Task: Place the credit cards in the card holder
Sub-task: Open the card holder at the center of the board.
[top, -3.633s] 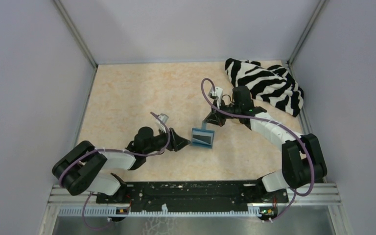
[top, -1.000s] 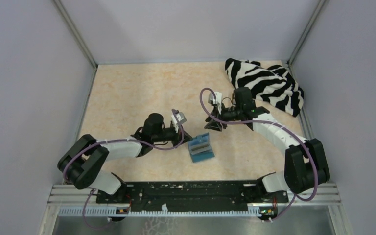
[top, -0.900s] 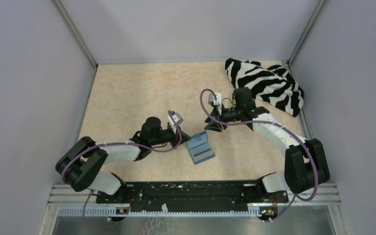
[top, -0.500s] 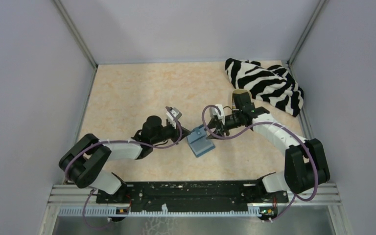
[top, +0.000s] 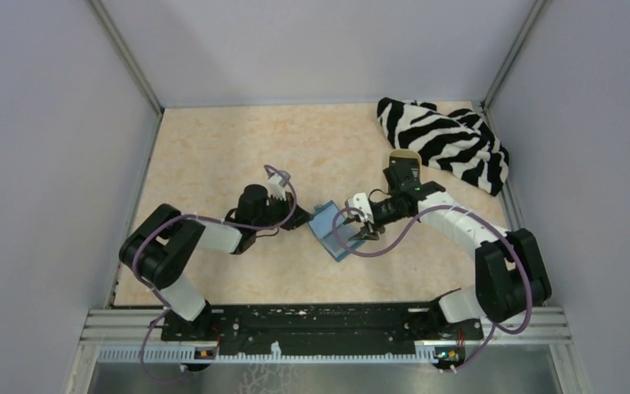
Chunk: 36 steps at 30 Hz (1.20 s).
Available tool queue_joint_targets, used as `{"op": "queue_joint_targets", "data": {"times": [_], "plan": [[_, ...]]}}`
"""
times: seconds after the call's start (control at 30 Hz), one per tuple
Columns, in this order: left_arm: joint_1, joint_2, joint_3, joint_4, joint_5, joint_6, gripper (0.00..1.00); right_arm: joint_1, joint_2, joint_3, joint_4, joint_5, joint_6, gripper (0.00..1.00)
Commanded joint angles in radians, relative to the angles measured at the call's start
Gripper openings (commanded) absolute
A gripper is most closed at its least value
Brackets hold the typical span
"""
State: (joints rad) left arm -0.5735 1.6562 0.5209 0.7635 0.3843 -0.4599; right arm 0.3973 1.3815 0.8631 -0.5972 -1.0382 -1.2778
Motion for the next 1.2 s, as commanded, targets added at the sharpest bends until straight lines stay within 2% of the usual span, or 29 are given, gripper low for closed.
{"op": "queue_joint_targets", "data": {"times": [0.0, 0.3, 0.57, 1.0, 1.17], "plan": [[0.007, 0.046, 0.021, -0.016, 0.015, -0.183, 0.0, 0.044, 0.044, -0.007, -0.018, 0.058, -0.096, 0.48], [0.007, 0.074, -0.053, 0.03, -0.086, -0.317, 0.0, 0.088, 0.107, -0.006, 0.037, 0.186, -0.035, 0.48], [0.007, 0.087, -0.137, 0.176, -0.055, -0.398, 0.0, 0.11, 0.152, -0.003, 0.143, 0.292, 0.114, 0.48], [0.007, 0.113, -0.189, 0.287, -0.018, -0.433, 0.0, 0.161, 0.215, 0.025, 0.112, 0.358, 0.108, 0.53], [0.007, 0.127, -0.191, 0.318, 0.01, -0.43, 0.0, 0.183, 0.23, 0.032, 0.169, 0.401, 0.197, 0.51]]}}
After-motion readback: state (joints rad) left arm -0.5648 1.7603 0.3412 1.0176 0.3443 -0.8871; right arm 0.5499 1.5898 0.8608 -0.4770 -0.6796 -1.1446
